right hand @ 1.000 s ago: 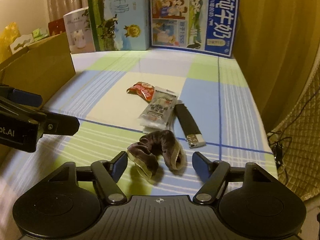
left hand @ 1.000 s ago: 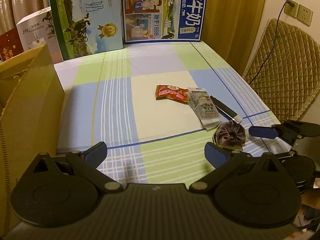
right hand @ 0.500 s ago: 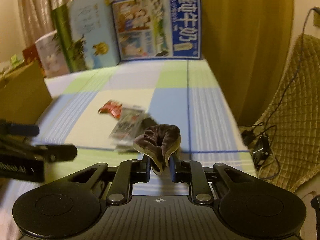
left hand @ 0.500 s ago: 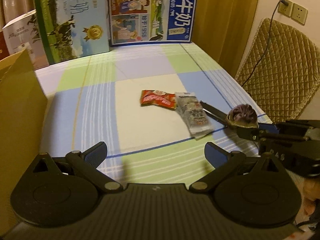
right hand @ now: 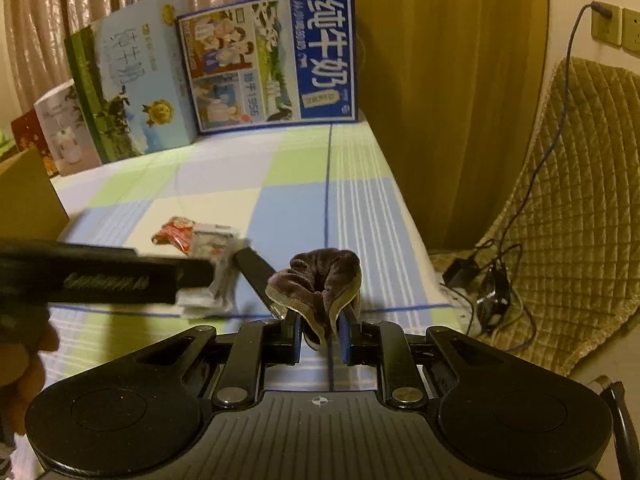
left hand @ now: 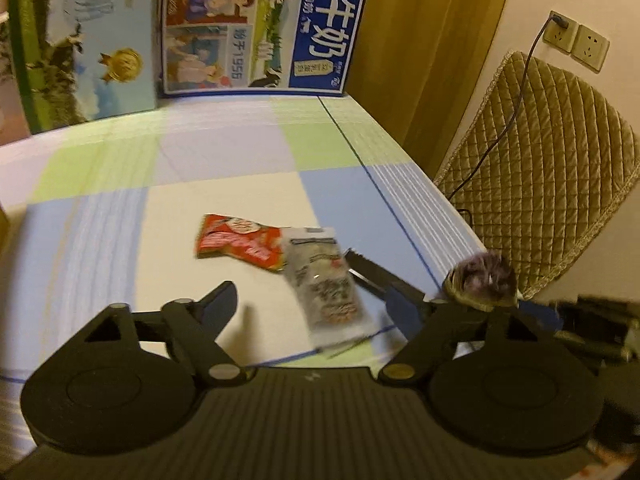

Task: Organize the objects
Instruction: 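Grasp clear snack packet with left tool while right tool grasps brown hair tie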

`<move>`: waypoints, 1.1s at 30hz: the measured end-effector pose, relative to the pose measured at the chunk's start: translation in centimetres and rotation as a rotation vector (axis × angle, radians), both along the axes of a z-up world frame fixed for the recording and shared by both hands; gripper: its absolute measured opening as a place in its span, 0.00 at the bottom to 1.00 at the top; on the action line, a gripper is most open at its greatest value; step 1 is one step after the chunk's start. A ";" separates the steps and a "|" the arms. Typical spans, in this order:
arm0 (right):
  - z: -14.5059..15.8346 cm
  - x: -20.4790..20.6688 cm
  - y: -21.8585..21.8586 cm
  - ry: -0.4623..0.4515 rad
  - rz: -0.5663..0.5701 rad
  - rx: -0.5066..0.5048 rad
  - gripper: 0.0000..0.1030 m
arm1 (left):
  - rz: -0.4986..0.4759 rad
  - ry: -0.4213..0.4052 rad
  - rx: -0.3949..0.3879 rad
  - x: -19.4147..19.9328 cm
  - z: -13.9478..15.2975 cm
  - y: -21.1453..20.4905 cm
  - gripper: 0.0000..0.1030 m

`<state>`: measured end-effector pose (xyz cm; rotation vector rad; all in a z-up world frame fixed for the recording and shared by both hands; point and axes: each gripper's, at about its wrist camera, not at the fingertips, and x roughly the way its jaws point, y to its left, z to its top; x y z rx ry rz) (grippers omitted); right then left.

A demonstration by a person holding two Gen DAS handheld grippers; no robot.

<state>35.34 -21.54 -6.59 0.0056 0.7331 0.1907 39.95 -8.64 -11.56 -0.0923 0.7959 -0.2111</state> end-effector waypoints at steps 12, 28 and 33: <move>-0.5 -0.3 0.8 0.030 0.034 -0.009 0.15 | -0.033 0.033 0.092 -3.7 -1.2 0.6 0.31; -0.5 -2.6 4.9 0.053 0.185 -0.023 0.15 | 0.015 0.028 0.178 -10.1 -1.3 4.7 0.37; -0.9 -2.6 5.2 0.058 0.195 -0.028 0.15 | 0.014 0.035 0.182 -9.7 -1.9 4.6 0.34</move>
